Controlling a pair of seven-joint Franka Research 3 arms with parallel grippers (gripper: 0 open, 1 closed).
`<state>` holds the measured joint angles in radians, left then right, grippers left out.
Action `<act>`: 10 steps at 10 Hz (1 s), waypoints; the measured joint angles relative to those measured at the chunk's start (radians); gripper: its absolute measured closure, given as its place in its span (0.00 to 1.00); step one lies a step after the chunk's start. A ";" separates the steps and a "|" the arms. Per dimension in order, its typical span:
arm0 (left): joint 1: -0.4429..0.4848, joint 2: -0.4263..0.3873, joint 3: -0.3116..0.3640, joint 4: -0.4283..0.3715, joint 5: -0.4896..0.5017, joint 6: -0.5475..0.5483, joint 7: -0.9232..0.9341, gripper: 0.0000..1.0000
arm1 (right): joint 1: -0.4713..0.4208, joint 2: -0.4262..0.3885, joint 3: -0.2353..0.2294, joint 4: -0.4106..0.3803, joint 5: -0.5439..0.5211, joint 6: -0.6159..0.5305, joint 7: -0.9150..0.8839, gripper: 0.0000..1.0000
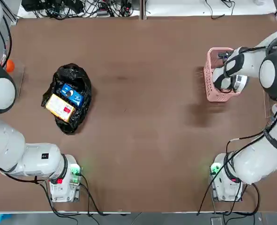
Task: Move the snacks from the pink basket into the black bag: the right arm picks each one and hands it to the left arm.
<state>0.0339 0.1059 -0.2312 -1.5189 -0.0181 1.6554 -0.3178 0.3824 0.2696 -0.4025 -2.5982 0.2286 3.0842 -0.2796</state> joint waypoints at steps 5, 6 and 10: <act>0.000 0.011 0.000 0.000 -0.036 0.004 0.000 0.00 | 0.000 -0.119 -0.009 -0.001 0.000 -0.169 -0.004 0.68; 0.001 0.020 0.000 0.000 -0.058 0.007 0.000 0.00 | 0.000 -0.129 -0.010 0.000 -0.007 -0.190 -0.005 0.68; 0.007 0.045 0.004 0.002 -0.085 0.011 0.023 0.00 | -0.013 -0.208 -0.024 0.049 -0.117 -0.417 -0.002 0.68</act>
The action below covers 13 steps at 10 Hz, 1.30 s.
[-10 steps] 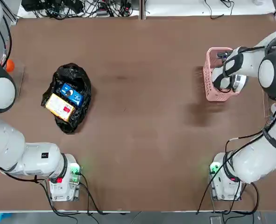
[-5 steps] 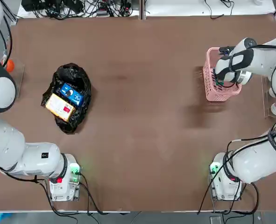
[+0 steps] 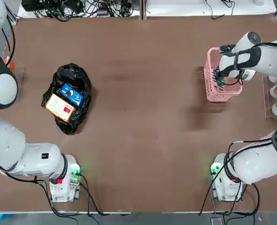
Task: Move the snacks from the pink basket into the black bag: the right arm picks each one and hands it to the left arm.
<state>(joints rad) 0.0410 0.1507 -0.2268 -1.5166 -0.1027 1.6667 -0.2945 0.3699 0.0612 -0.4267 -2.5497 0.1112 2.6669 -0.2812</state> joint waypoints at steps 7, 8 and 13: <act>0.024 0.014 0.003 0.017 -0.077 0.002 0.025 0.00 | -0.021 -0.109 0.037 0.261 -0.237 -0.523 0.195 0.69; 0.024 0.018 0.003 0.017 -0.103 0.004 0.039 0.00 | -0.019 -0.116 0.047 0.288 -0.237 -0.552 0.196 0.69; 0.047 0.081 0.002 0.030 -0.299 0.018 0.090 0.00 | 0.004 -0.161 0.213 0.342 -0.241 -0.605 0.179 0.69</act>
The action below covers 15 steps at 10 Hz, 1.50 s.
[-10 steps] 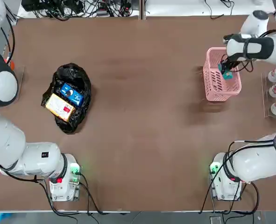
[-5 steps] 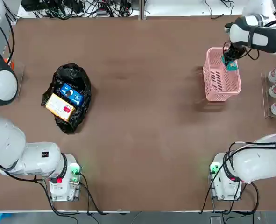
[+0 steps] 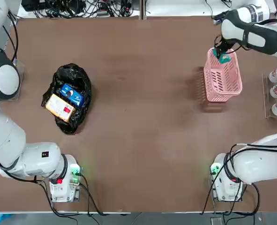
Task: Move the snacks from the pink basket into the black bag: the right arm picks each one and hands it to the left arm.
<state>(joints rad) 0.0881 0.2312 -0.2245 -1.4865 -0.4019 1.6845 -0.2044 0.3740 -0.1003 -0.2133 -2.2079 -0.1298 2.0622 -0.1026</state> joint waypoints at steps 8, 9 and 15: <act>-0.065 0.136 -0.039 0.053 -0.119 0.086 -0.013 0.00 | 0.267 0.013 0.021 0.179 0.157 -0.001 -0.003 0.70; -0.067 0.139 -0.049 0.053 -0.127 0.094 -0.013 0.00 | 0.287 0.034 0.021 0.208 0.195 0.003 -0.003 0.70; -0.103 0.152 -0.106 0.057 -0.260 0.207 -0.010 0.00 | 0.383 0.245 0.022 0.525 0.386 0.011 0.019 0.70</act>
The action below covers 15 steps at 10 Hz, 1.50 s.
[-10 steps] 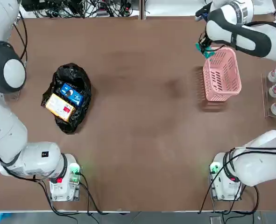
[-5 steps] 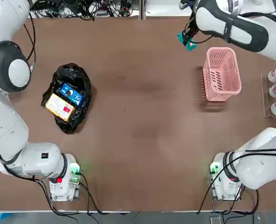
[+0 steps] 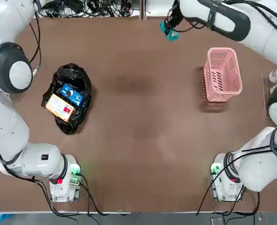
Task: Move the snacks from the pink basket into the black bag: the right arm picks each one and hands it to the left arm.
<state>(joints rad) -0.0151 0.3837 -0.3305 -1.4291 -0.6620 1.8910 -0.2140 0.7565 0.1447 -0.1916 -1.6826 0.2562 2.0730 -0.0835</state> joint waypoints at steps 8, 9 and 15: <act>-0.057 0.030 -0.102 0.002 -0.014 0.110 -0.003 0.00 | 0.143 0.180 0.008 0.206 0.183 0.207 0.102 0.70; -0.055 0.030 -0.107 0.002 -0.015 0.109 -0.003 0.01 | 0.146 0.185 0.008 0.218 0.184 0.215 0.116 0.70; 0.062 0.018 -0.173 0.006 -0.017 -0.094 0.009 0.06 | 0.156 0.200 0.007 0.230 0.190 0.247 0.120 0.70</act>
<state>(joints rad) 0.0467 0.4014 -0.5036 -1.4227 -0.6785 1.7973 -0.2052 0.9122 0.3444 -0.1846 -1.4524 0.4465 2.3195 0.0369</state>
